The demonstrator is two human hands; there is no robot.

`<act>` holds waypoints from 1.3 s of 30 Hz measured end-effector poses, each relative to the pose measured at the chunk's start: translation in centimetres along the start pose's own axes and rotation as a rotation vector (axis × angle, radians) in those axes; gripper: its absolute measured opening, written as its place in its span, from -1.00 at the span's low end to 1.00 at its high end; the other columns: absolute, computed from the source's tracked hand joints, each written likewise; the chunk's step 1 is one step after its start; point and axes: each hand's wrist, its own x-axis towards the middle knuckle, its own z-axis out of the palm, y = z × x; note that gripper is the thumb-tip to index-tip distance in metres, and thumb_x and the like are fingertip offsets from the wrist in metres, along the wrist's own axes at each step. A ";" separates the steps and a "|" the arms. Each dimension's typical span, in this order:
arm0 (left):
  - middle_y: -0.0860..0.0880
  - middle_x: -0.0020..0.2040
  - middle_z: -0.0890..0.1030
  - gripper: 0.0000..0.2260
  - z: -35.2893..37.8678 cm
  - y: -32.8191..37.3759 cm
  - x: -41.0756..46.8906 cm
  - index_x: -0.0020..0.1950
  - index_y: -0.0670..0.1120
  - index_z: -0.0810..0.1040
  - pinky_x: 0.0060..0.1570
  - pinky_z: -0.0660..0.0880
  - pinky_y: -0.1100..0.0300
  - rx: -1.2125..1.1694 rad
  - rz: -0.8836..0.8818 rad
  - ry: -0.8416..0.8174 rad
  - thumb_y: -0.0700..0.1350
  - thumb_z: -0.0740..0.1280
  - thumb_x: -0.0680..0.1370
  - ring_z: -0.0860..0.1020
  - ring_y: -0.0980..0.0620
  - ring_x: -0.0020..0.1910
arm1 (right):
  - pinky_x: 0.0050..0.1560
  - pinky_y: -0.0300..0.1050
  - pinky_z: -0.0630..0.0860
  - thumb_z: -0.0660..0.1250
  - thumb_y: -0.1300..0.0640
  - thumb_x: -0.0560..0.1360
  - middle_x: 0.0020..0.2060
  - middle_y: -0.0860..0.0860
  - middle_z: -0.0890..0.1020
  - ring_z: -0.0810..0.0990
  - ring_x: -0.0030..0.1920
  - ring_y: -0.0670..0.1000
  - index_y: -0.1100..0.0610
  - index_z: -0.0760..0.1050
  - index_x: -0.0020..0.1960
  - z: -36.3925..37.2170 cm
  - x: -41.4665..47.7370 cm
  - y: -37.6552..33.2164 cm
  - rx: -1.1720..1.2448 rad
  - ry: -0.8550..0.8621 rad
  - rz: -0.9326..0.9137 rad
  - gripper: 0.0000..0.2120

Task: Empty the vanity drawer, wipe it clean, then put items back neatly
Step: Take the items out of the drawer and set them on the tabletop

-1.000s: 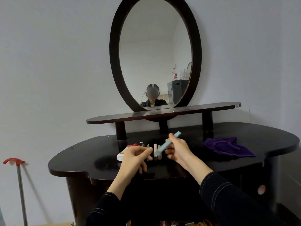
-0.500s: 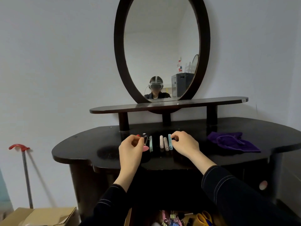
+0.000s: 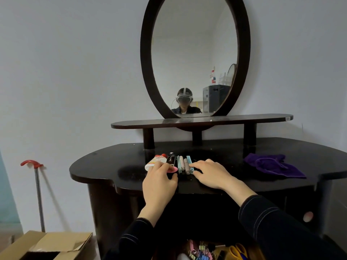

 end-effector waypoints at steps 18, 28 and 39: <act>-0.03 0.38 0.49 -0.61 -0.3 -3.1 -8.6 0.40 -0.07 0.49 0.52 0.12 -0.15 0.137 0.254 0.117 -0.07 0.28 0.57 0.33 -0.11 0.48 | 0.04 0.01 0.44 0.16 0.08 0.62 0.08 -0.03 0.66 0.59 0.09 0.08 0.06 0.64 0.11 2.4 -10.1 -2.9 -0.004 0.630 0.105 -0.72; -0.02 0.22 0.46 -0.79 3.4 -7.0 -18.9 0.15 -0.08 0.55 0.08 0.50 0.05 -0.014 0.244 -0.419 -0.13 0.27 0.53 0.49 -0.05 0.14 | -0.08 -0.45 0.47 0.29 0.14 0.61 0.28 -0.20 0.39 0.52 0.15 -0.19 -0.02 0.52 0.27 20.7 -22.3 2.4 0.290 0.118 0.121 -0.75; -0.04 0.12 0.49 -0.84 11.3 -8.9 -22.7 0.08 -0.04 0.54 -0.03 0.55 0.01 0.136 -0.118 -0.995 -0.09 0.30 0.52 0.59 -0.12 0.01 | -0.14 -0.16 0.54 0.29 0.06 0.63 0.30 -0.01 0.51 0.62 0.04 0.00 -0.01 0.45 0.35 23.5 -21.2 6.3 0.215 -0.145 0.619 -0.70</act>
